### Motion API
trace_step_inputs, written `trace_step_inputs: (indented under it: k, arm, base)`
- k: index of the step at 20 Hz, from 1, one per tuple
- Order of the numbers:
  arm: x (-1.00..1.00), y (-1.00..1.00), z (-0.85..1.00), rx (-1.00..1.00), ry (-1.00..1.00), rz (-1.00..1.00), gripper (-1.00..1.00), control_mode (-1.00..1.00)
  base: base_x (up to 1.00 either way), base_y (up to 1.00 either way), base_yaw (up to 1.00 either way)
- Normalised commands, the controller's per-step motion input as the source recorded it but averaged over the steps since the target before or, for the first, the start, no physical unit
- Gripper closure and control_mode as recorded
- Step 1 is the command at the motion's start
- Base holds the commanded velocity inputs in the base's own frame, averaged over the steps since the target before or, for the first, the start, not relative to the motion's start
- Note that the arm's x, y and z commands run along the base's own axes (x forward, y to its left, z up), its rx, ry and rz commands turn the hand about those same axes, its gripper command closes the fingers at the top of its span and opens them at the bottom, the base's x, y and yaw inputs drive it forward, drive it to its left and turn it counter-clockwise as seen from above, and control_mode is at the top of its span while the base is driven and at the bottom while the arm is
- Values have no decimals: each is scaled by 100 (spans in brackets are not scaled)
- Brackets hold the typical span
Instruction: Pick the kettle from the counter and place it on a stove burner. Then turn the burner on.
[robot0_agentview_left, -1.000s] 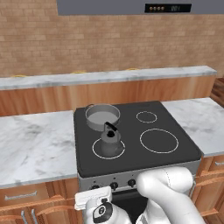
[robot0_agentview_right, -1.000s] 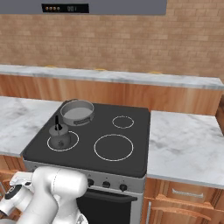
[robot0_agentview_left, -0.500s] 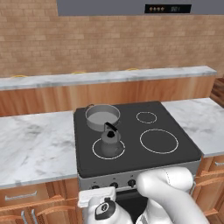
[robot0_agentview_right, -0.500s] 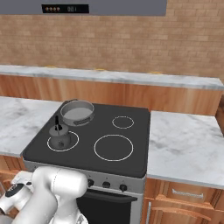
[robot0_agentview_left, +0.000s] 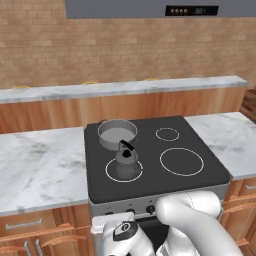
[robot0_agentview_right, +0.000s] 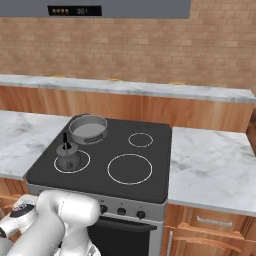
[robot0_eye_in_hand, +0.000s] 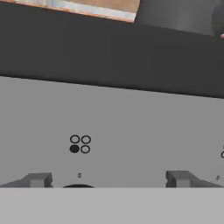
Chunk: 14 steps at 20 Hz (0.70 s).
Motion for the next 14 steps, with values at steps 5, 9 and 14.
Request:
trace_step_inputs:
  k: [5,9,14]
  arm:
    - [-77,0,-100,0,21,0,-100,-100]
    - [-82,1,-100,0,19,1,100,-100]
    - [-79,0,-100,0,17,1,100,-100]
  base:
    - [0,0,0]
    - [0,0,0]
    - [0,0,0]
